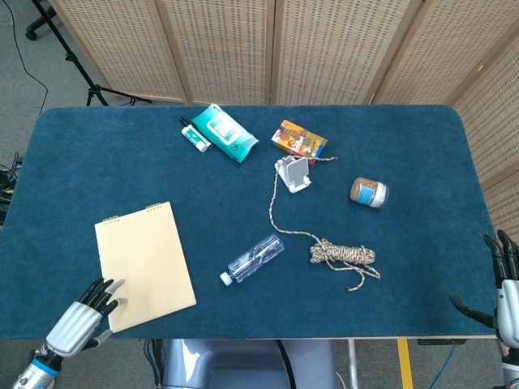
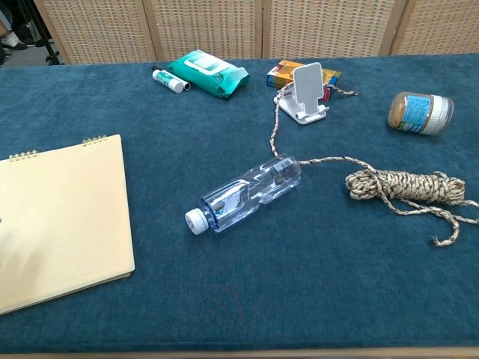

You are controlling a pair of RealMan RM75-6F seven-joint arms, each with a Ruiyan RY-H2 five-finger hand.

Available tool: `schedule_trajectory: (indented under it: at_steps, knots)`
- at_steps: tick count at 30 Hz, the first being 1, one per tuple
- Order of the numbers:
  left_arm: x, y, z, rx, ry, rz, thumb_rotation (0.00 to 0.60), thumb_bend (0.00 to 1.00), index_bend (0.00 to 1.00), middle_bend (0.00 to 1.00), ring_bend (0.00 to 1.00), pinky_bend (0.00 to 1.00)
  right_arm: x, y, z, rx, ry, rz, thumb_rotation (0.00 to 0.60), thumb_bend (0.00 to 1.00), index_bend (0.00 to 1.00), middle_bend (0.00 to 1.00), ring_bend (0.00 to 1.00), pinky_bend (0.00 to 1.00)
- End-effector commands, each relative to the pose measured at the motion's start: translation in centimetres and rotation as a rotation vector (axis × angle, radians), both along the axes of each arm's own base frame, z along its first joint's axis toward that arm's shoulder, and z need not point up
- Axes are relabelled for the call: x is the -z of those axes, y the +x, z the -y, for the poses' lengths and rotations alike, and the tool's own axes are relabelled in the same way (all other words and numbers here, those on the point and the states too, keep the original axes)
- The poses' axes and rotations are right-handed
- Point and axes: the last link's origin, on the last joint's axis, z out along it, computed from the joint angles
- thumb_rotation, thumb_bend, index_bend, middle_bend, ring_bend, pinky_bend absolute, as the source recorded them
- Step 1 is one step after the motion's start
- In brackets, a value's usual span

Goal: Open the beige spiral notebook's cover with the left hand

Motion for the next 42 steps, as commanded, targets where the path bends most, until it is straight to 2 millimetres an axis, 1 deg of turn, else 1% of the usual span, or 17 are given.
schedule_trajectory:
  at_steps: [1, 8, 22, 24, 28, 31, 32, 34, 42]
  knots:
    - [0.13, -0.02, -0.12, -0.002, 0.003, 0.002, 0.600, 0.25, 0.28, 0.00, 0.00, 0.00, 0.00, -0.01, 0.01, 0.001, 0.001, 0.002, 0.600, 0.13, 0.04, 0.00, 0.00, 0.00]
    - [0.27, -0.07, -0.39, -0.005, 0.015, 0.009, 0.600, 0.27, 0.31, 0.00, 0.00, 0.00, -0.04, -0.01, 0.02, 0.001, 0.002, 0.004, 0.600, 0.13, 0.04, 0.00, 0.00, 0.00]
    - [0.23, -0.11, -0.37, -0.004, 0.014, 0.031, 0.600, 0.42, 0.42, 0.00, 0.00, 0.00, 0.00, 0.04, -0.06, 0.000, 0.009, 0.006, 0.600, 0.13, 0.04, 0.00, 0.00, 0.00]
    - [0.25, -0.10, -0.37, -0.006, 0.012, 0.037, 0.600, 0.45, 0.47, 0.00, 0.00, 0.00, 0.02, 0.04, -0.06, 0.000, 0.010, 0.006, 0.600, 0.13, 0.04, 0.00, 0.00, 0.00]
    - [0.21, -0.04, -0.38, -0.007, 0.019, 0.050, 0.600, 0.53, 0.61, 0.00, 0.00, 0.00, 0.01, 0.07, -0.06, -0.001, 0.009, 0.007, 0.600, 0.13, 0.04, 0.00, 0.00, 0.00]
    - [0.21, -0.02, -0.40, -0.006, 0.027, 0.056, 0.600, 0.61, 0.68, 0.00, 0.00, 0.00, 0.02, 0.05, -0.06, 0.000, 0.011, 0.007, 0.600, 0.13, 0.04, 0.00, 0.00, 0.00]
    - [0.22, -0.02, -0.41, -0.006, 0.028, 0.057, 0.600, 0.62, 0.69, 0.00, 0.00, 0.00, 0.03, 0.05, -0.05, -0.001, 0.011, 0.006, 0.600, 0.13, 0.04, 0.00, 0.00, 0.00]
    - [0.22, -0.03, -0.41, -0.006, 0.031, 0.060, 0.600, 0.64, 0.71, 0.00, 0.00, 0.00, 0.06, 0.05, -0.05, -0.001, 0.013, 0.006, 0.600, 0.13, 0.04, 0.00, 0.00, 0.00]
    - [0.19, -0.09, -0.23, -0.007, 0.015, 0.068, 0.600, 0.64, 0.79, 0.00, 0.00, 0.00, 0.17, 0.07, -0.02, -0.001, 0.017, 0.006, 0.600, 0.13, 0.04, 0.00, 0.00, 0.00]
